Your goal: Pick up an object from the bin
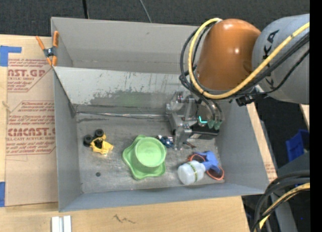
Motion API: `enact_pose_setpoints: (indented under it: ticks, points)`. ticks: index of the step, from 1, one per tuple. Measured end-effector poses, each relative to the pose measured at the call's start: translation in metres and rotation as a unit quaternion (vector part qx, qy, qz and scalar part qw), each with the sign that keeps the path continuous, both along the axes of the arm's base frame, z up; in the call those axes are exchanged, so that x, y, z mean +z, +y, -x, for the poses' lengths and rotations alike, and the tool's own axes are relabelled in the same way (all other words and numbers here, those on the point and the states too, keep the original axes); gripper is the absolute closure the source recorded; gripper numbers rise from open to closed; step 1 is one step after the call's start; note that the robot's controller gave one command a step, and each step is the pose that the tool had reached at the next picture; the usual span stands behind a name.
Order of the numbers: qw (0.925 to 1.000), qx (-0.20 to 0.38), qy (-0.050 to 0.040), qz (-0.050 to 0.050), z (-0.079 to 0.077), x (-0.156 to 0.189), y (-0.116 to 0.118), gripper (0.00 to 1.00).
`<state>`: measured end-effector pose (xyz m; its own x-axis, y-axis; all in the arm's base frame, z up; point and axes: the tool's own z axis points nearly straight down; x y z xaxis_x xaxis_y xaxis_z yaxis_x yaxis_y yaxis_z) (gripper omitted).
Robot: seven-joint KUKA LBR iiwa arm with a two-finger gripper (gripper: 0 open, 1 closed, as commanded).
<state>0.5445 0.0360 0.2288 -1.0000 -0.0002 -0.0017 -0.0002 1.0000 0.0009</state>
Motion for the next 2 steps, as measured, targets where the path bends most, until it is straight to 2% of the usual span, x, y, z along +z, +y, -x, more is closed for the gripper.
enact_pose_setpoints:
  ticks: [1, 2]
  points:
    - [0.9988, 0.048, -0.0027, 0.000, -0.015, -0.035, -0.002, 0.00]
    - [0.9979, 0.064, -0.0053, 0.001, -0.024, -0.139, -0.013, 1.00]
